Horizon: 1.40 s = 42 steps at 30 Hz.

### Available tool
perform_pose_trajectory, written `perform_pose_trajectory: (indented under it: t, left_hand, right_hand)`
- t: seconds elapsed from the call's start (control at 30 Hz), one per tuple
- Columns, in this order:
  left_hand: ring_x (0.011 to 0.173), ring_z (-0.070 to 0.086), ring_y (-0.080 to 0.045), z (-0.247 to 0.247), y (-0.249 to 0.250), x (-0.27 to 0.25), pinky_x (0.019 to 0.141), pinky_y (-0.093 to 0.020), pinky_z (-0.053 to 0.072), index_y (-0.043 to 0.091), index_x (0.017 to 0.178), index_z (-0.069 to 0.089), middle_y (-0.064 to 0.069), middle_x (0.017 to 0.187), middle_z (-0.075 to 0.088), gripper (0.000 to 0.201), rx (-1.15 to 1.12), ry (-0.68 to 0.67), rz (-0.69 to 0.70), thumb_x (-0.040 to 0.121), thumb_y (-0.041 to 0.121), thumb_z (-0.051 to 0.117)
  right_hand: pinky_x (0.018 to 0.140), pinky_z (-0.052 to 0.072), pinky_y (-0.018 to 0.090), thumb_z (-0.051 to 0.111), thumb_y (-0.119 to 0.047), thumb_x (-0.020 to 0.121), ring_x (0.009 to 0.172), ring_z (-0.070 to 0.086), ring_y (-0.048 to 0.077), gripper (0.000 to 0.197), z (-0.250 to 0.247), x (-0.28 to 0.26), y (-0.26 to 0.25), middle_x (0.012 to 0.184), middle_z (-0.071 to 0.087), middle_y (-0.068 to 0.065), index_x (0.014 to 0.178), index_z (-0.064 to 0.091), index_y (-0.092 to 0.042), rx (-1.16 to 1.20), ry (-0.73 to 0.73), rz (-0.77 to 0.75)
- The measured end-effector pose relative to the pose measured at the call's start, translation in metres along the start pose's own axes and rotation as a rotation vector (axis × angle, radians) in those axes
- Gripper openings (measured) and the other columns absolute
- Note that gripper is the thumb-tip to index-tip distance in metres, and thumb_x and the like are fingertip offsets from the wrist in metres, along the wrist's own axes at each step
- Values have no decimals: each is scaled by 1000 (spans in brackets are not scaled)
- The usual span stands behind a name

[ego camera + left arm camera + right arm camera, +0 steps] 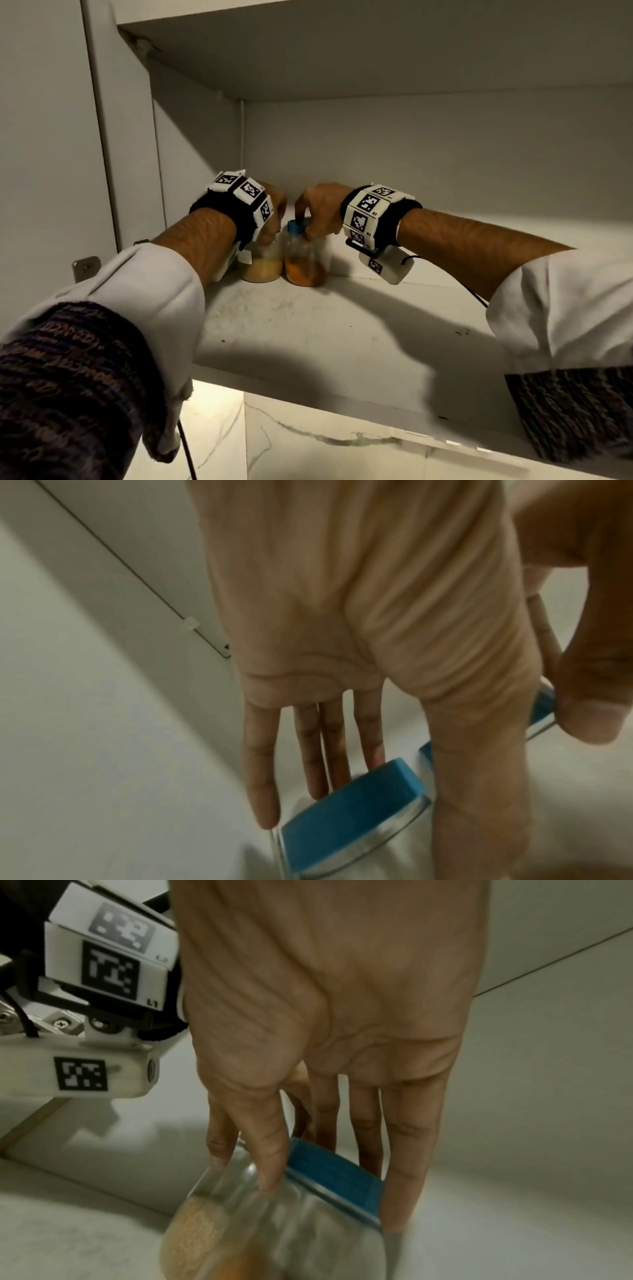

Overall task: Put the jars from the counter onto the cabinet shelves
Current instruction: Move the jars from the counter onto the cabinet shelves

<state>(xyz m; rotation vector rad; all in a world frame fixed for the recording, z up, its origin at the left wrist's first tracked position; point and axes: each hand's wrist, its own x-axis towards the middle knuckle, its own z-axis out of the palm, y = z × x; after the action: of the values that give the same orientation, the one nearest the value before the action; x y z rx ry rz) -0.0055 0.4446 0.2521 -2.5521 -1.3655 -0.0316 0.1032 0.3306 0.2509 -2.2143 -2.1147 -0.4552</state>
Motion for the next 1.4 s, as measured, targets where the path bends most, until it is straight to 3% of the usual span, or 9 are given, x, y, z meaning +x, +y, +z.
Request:
perform_pose_trajectory:
  t: [0.13, 0.3, 0.47, 0.63, 0.8, 0.97, 1.17, 1.3, 1.4]
  left_hand:
    - [102, 68, -27, 2, -7, -8, 87, -36, 60, 26, 125, 65, -4, 117, 70, 71, -101, 15, -27, 58, 26, 88]
    - [92, 71, -27, 9, -14, 1, 89, -41, 60, 23, 108, 70, -5, 105, 74, 79, -110, 111, -41, 39, 62, 71]
    - [91, 68, -26, 25, -12, 4, 87, -40, 58, 30, 109, 66, 0, 104, 70, 58, -16, 225, -22, 57, 55, 67]
    - [75, 61, -25, 29, -7, -6, 80, -36, 59, 29, 80, 54, 2, 89, 64, 30, 43, 248, -29, 68, 45, 76]
    - [87, 62, -31, 29, -2, -53, 83, -43, 57, 30, 99, 52, -1, 97, 53, 42, -87, 269, -66, 68, 52, 69]
    - [120, 62, -32, 2, 21, -131, 97, -41, 51, 25, 131, 63, -6, 134, 61, 52, -354, 474, -14, 82, 41, 72]
    - [74, 72, -16, 28, 67, -249, 75, -41, 62, 20, 86, 79, 4, 78, 75, 20, -848, 965, 121, 88, 30, 63]
    - [57, 64, -27, 76, 100, -303, 59, -41, 55, 8, 77, 69, -7, 65, 65, 29, -1099, 1085, 247, 99, 24, 58]
    - [53, 55, -19, 116, 129, -341, 56, -24, 40, 0, 70, 62, -9, 59, 59, 34, -1139, 1107, 237, 101, 11, 57]
  right_hand:
    - [60, 46, 25, 72, -29, 91, 70, 62, 16, 37, 2, -2, -1, 100, 72, 3, 127, 73, -18, -13, 12, 7]
    - [83, 52, 30, 71, -29, 91, 107, 70, 28, 37, 6, 0, 2, 116, 76, 7, 127, 73, -18, 13, 40, -2]
    - [79, 46, 28, 74, -27, 91, 107, 69, 29, 36, 19, 2, -1, 117, 74, 6, 126, 71, -19, 54, 104, -10]
    - [80, 47, 29, 74, -28, 92, 110, 68, 31, 39, 21, -2, -5, 121, 72, 10, 129, 66, -17, 70, 126, 25]
    - [89, 52, 35, 75, -36, 92, 114, 64, 31, 59, 16, -25, -13, 129, 67, 11, 143, 53, -16, 30, 39, 26]
    - [98, 49, 33, 72, -43, 92, 122, 62, 28, 54, -20, -94, -30, 133, 67, 5, 140, 61, -20, 27, -38, -59]
    - [93, 52, 33, 70, -42, 94, 110, 64, 16, 31, -44, -217, -59, 114, 68, -10, 121, 66, -27, 86, -21, -223]
    - [85, 53, 21, 70, -45, 95, 104, 63, 5, 26, -39, -296, -74, 114, 65, -18, 118, 64, -33, 180, -21, -311]
    - [77, 53, 15, 71, -48, 93, 93, 63, 1, 25, -15, -350, -79, 104, 65, -21, 115, 67, -38, 240, -26, -305]
